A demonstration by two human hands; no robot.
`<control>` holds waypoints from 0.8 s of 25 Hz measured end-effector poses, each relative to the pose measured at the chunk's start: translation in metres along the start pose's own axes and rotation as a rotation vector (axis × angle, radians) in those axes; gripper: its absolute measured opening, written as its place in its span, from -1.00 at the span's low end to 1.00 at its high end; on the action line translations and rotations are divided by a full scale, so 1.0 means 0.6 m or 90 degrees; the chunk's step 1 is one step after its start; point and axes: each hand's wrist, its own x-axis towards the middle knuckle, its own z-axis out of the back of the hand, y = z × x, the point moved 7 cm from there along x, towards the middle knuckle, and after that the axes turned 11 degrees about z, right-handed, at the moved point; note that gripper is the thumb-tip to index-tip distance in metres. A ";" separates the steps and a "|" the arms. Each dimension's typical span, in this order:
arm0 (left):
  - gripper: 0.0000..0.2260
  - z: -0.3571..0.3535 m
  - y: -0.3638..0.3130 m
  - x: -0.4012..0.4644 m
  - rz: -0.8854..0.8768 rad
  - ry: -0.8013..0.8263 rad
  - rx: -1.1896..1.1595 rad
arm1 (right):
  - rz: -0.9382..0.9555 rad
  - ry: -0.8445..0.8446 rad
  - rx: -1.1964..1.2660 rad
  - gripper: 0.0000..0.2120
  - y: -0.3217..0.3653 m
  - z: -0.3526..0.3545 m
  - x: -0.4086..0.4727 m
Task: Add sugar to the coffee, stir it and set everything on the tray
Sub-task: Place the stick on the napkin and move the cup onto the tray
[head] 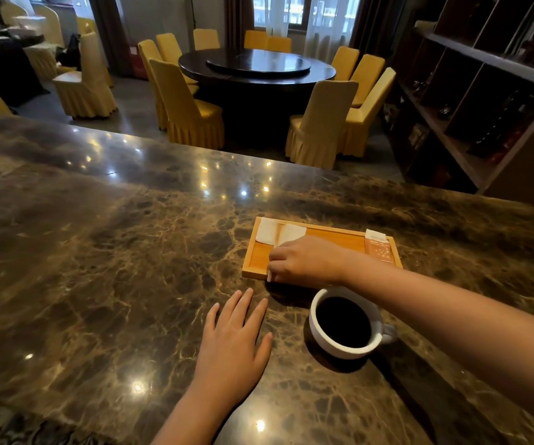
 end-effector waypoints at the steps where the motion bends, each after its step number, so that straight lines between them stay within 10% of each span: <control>1: -0.55 0.000 0.000 0.000 0.000 0.000 -0.001 | -0.010 -0.001 0.007 -0.75 -0.001 -0.003 -0.001; 13: -0.55 0.001 -0.001 0.001 -0.008 -0.004 -0.013 | -0.168 -0.076 0.086 -0.66 -0.006 0.069 -0.057; 20: -0.54 0.002 -0.001 0.000 -0.022 -0.008 -0.016 | -0.556 -0.217 0.218 -0.54 0.105 0.041 -0.250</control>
